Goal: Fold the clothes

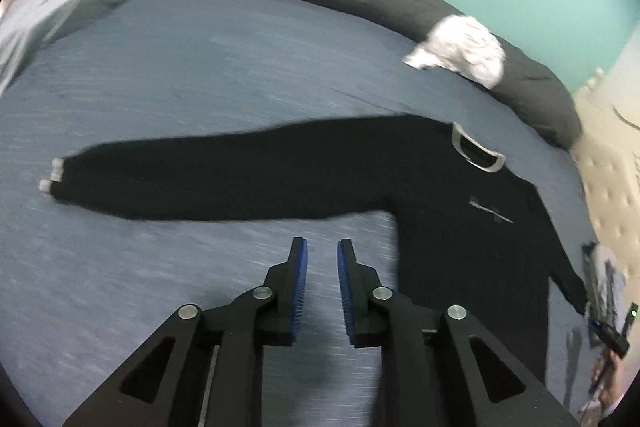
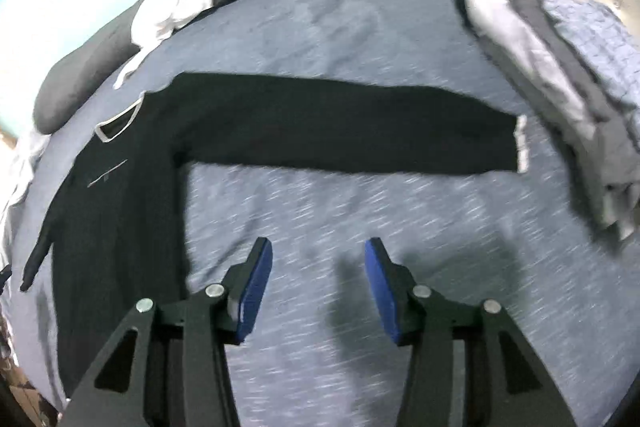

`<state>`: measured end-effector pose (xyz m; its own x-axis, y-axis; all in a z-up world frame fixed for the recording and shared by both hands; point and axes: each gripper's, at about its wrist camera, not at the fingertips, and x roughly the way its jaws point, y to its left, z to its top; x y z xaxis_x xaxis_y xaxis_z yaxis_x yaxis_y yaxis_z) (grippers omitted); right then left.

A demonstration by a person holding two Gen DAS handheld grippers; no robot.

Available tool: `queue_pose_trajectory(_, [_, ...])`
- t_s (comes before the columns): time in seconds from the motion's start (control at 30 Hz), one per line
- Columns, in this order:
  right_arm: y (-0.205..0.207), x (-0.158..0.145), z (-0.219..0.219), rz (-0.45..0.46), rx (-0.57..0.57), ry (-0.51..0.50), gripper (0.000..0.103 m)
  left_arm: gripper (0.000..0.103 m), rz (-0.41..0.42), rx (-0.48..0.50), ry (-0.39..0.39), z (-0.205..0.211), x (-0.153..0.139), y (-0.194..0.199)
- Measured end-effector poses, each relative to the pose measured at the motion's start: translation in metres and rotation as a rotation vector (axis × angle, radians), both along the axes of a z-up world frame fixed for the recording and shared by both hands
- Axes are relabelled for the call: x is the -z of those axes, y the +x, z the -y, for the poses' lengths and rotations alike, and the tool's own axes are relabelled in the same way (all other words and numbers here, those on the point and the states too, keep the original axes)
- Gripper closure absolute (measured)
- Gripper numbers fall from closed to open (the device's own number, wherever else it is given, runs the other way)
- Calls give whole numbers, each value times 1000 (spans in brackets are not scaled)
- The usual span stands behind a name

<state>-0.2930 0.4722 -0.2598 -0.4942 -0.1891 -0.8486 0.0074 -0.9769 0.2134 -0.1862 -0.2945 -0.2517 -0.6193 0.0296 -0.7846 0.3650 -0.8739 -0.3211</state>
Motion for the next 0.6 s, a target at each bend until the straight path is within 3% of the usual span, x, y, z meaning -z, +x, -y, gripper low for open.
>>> queue_pose_trajectory(0.2, [-16, 7, -38, 7, 77, 13, 52, 70, -13, 63, 9, -64, 7, -19])
queue_pose_trajectory(0.27, [-20, 9, -49, 12, 108, 21, 47, 66, -10, 78, 6, -83, 13, -23])
queue_pose_trajectory(0.43, [-29, 11, -77, -8, 173, 0, 37, 64, -22, 82, 14, -114, 31, -22])
queue_pose_trajectory(0.6, [-37, 18, -90, -7, 204, 26, 36, 63, -27, 111, 16, -142, 47, -18])
